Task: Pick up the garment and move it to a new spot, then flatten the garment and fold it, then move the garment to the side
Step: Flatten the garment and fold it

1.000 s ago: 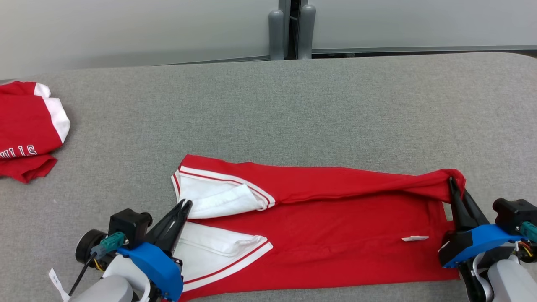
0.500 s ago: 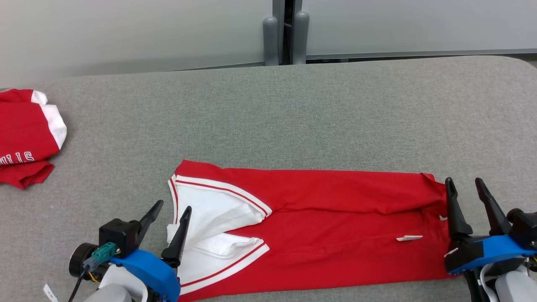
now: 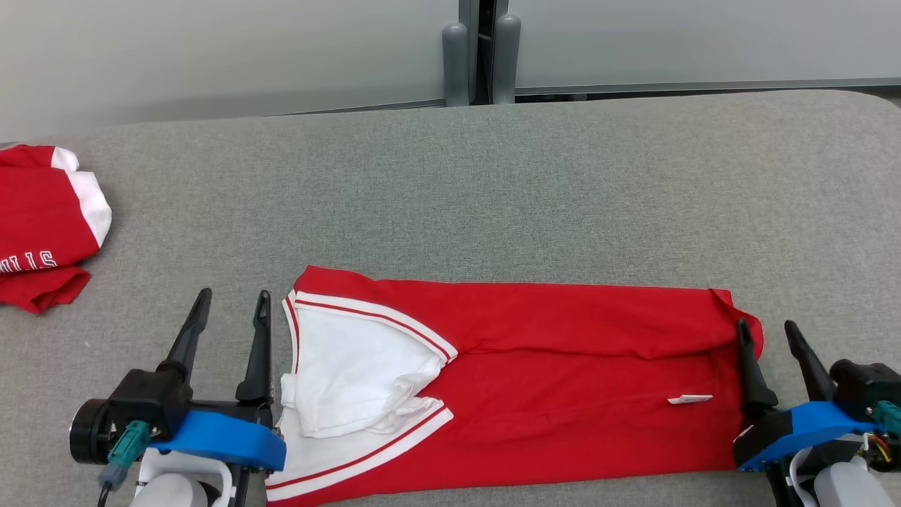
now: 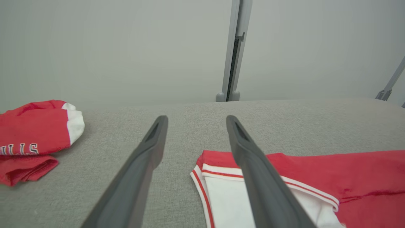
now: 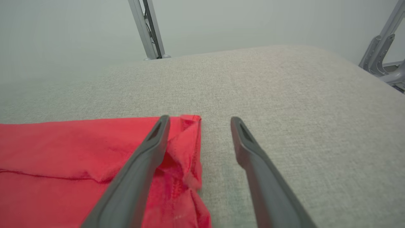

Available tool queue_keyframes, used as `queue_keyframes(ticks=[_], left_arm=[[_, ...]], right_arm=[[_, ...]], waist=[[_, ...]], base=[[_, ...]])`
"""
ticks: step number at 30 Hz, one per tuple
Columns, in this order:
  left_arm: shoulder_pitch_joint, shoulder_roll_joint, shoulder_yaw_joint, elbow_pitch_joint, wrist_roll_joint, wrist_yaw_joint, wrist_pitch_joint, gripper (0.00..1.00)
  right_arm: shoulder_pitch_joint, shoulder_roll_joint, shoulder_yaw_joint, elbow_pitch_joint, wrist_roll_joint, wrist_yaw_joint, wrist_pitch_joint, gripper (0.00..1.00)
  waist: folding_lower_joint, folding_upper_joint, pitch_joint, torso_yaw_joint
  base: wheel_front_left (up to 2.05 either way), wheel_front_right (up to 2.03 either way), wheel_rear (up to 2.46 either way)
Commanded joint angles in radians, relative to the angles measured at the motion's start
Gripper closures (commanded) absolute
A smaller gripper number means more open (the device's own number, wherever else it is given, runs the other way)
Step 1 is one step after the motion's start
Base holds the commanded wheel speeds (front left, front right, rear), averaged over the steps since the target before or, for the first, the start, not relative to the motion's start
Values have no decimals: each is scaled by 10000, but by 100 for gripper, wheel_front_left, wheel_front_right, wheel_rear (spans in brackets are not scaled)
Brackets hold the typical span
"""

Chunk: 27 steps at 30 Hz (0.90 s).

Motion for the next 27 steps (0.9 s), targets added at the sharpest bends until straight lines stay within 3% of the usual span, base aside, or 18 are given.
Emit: queue_keyframes(ticks=[1, 7, 14, 15, 17, 18, 19, 27], left_arm=[[364, -336, 601, -171, 500, -145, -45, 0], [1098, -1333, 2307, -549, 1798, -693, -45, 0], [1496, -2273, 3647, -629, 2859, -1448, -47, 0], [1517, -2375, 3795, -633, 2990, -1532, -45, 0], [1547, -2555, 4063, -653, 3208, -1678, -45, 0], [1547, -2555, 4063, -653, 3208, -1678, -45, 0], [1573, -2635, 4173, -660, 3302, -1746, -45, 0], [1700, -2999, 4749, -667, 3938, -2124, -46, 0]], right_arm=[[-254, 92, 51, 418, 30, -6, 3, 0], [-571, 180, 257, 1693, 230, -6, 77, 0], [-755, 299, 893, 2799, 609, -6, 209, 0], [-782, 315, 988, 2883, 694, -4, 204, 41], [-814, 337, 1164, 3005, 890, -4, 195, 93], [-814, 337, 1164, 3005, 890, -4, 195, 93], [-832, 352, 1248, 3007, 1013, -4, 175, 100], [-1054, -412, 822, 2871, 1461, -15, 9, 100]], waist=[[0, 0, 25, 13], [0, 0, 72, 32], [0, 0, 94, 23], [0, 0, 100, 18], [0, 0, 105, 10], [0, 0, 105, 10], [0, 0, 105, 1], [0, 0, 66, -124]], base=[[0, 0, 0], [0, 0, 0], [0, 0, 0], [0, 0, 0], [0, 0, 0], [0, 0, 0], [0, 0, 0], [0, 0, 0]])
